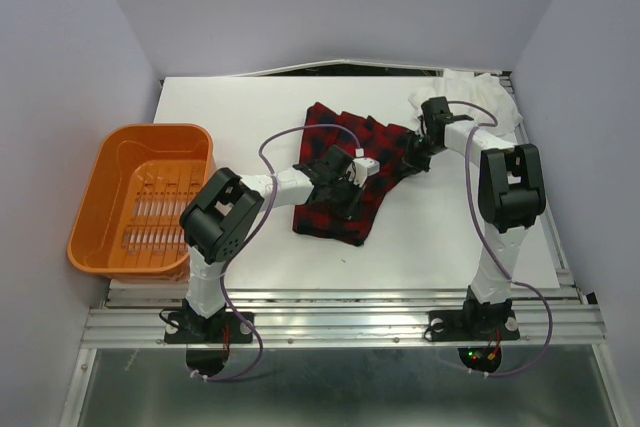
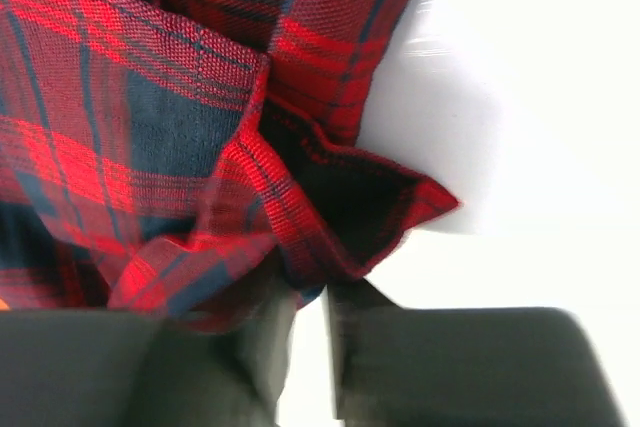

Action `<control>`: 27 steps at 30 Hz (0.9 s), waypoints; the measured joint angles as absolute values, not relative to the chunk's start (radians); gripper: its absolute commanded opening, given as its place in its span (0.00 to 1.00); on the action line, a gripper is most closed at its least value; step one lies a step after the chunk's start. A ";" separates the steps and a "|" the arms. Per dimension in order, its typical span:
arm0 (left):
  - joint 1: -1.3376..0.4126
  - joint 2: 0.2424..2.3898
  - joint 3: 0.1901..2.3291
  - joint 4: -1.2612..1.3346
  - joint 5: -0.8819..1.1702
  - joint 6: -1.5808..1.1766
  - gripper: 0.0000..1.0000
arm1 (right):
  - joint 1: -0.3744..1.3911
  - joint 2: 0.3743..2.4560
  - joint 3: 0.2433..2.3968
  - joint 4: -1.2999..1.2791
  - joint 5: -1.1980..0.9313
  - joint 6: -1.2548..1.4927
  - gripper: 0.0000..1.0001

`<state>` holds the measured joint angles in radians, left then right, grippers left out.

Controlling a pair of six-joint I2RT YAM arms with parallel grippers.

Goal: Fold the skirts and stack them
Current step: Fold the skirt

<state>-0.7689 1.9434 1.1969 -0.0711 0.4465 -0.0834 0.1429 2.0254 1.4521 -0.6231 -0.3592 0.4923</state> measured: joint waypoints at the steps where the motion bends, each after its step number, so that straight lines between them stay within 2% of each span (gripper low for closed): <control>1: -0.769 1.943 1.197 -0.071 0.447 -0.084 0.00 | 0.143 2.025 1.454 -0.624 -0.352 0.490 0.05; 3: -0.769 1.943 1.197 -0.071 0.447 -0.083 0.00 | 0.142 2.025 1.463 -0.625 -0.343 0.484 0.01; 18: -0.772 1.944 1.197 -0.066 0.444 -0.078 0.00 | 0.137 2.027 1.740 -0.519 -0.353 0.310 0.01; 27: -0.786 1.942 1.196 -0.052 0.410 -0.056 0.00 | 0.138 2.140 1.758 -0.485 -0.270 0.200 0.01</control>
